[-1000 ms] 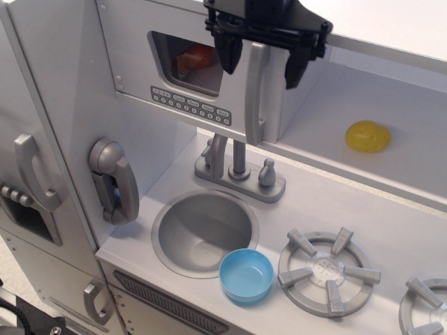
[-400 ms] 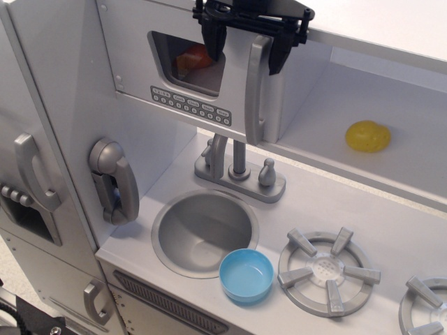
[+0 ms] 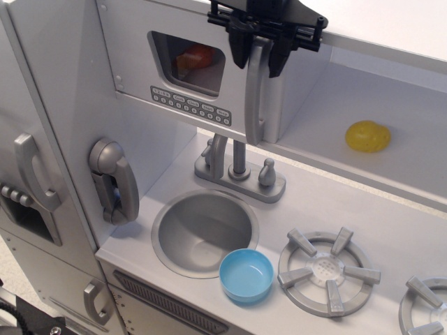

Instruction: Open microwave

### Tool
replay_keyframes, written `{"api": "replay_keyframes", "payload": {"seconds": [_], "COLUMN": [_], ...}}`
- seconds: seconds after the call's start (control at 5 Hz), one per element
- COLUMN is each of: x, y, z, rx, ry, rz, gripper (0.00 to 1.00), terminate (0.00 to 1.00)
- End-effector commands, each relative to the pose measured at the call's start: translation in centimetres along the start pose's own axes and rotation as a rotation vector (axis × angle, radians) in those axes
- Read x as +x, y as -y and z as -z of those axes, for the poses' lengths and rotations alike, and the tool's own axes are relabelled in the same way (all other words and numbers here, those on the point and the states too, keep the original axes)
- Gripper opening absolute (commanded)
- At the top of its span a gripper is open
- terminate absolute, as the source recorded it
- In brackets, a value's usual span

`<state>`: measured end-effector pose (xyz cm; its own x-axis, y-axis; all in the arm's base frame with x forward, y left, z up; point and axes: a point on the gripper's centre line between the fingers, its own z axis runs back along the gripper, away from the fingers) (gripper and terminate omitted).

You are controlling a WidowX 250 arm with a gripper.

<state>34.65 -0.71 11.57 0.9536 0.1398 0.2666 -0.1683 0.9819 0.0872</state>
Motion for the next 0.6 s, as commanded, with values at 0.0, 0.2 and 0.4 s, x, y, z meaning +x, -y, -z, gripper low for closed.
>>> {"api": "replay_keyframes", "payload": {"seconds": [0.0,0.2,0.4], "x": [-1.6,-3.9,-5.8], "y": [-1.5,-2.2,-2.8], "z": [-2.7,-3.5,-5.0], "rx": [-0.031,-0.032,0.002], "ry": [0.057,0.057,-0.002], "rz": [0.038,0.078,0.105], "gripper": [0.00,0.00,1.00], "terminate": [0.00,0.00,0.00]}}
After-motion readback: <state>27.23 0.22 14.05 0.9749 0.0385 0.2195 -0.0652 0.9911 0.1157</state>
